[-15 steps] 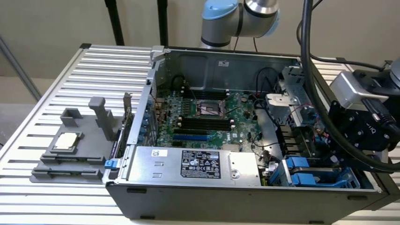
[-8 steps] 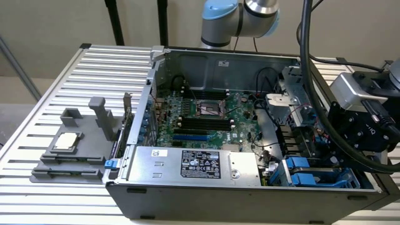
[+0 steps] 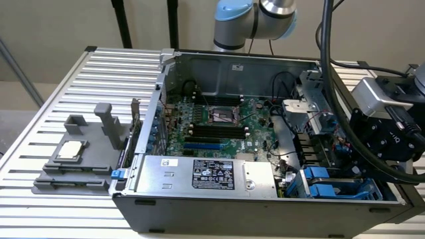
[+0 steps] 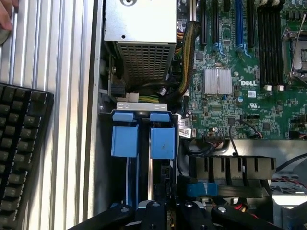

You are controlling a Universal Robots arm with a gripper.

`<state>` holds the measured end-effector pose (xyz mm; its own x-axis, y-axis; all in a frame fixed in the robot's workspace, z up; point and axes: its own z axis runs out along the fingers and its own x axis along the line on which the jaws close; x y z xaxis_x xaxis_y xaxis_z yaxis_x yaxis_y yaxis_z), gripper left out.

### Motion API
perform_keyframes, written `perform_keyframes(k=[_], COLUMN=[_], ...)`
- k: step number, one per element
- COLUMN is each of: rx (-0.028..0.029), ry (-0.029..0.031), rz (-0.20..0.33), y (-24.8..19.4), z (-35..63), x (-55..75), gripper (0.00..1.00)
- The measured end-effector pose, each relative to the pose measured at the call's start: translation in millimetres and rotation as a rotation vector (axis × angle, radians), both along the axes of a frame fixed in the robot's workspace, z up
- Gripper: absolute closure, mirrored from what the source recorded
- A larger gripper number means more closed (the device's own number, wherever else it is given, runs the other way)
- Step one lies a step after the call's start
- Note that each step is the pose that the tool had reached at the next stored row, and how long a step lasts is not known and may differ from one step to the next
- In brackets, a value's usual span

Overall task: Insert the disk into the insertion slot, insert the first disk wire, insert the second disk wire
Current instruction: 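Insert the first disk wire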

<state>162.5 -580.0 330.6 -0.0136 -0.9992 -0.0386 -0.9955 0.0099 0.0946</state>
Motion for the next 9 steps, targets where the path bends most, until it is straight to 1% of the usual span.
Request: perform_keyframes(k=[3, 5, 6, 7, 8, 9], rx=[-0.0006, 0.0010, 0.0008, 0.0003, -0.0006, -0.0001], ry=[0.0005, 0.0008, 0.0020, 0.0032, 0.0038, 0.0044], rz=[0.000, 0.001, 0.000, 0.000, 0.000, 0.000], y=[0.0, 0.2, 0.1, 0.1, 0.0, 0.0], z=[-0.1, -0.7, -0.1, 1.7, 4.0, 6.2], x=[0.0, 0.4, 0.3, 0.2, 0.1, -0.1], gripper=[0.83, 0.82, 0.82, 0.75, 0.75, 0.75])
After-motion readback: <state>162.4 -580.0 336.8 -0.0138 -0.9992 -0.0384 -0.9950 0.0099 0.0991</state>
